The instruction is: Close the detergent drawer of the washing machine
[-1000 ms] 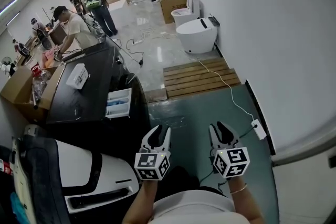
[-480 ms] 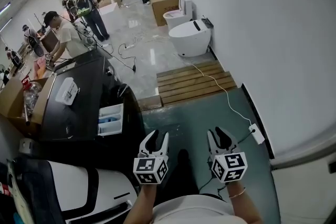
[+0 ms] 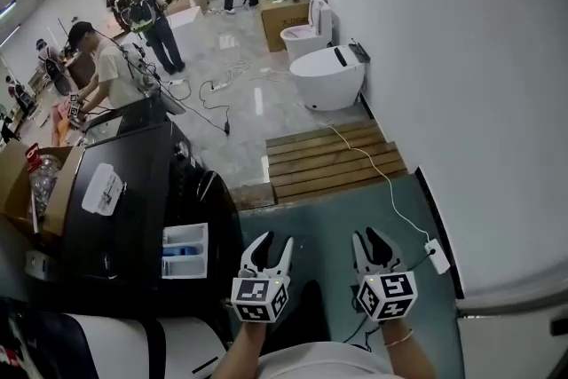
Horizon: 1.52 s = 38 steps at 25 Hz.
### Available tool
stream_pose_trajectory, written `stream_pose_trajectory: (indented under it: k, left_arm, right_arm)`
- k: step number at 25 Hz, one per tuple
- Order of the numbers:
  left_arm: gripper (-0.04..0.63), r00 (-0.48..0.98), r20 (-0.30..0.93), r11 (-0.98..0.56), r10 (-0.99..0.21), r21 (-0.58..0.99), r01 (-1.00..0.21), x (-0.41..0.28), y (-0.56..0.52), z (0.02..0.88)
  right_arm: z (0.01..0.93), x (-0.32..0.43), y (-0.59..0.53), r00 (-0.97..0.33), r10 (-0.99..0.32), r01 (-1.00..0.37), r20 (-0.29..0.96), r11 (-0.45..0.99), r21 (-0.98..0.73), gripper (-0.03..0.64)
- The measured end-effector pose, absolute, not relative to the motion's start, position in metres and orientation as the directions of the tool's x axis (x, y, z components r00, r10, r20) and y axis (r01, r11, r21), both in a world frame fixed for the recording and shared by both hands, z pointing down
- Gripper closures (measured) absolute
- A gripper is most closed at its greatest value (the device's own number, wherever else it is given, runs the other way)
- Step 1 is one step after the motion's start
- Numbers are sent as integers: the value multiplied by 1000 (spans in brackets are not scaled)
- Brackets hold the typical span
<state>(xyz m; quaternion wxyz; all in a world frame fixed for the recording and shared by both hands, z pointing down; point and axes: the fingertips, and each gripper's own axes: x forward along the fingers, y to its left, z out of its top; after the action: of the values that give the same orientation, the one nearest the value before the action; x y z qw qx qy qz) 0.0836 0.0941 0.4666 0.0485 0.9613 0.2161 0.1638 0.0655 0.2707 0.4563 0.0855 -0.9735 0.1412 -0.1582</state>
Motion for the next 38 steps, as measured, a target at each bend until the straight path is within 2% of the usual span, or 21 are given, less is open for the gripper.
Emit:
stream_pose_trajectory:
  k: [12,23,29,38]
  left_arm:
    - [434,871,289,-917,396,178,358,207,60,461]
    - [433,917,296,-958,269,179,224,241,16,464]
    - [433,949,300,-986,97,158,51,248,-18,463]
    - [433,917,310,-939,-249,155,-308,224,-56,466]
  right_arm:
    - [448,195,235,899,-337,-282,279,-934,-218,518]
    - [452,260,184,829,-484,-426,278,-870,-247,518]
    - [458,295,135,714,-641,-586,282,-767,-261,518]
    - [455,317,59,404,-866,-844,293,-477,-247,518]
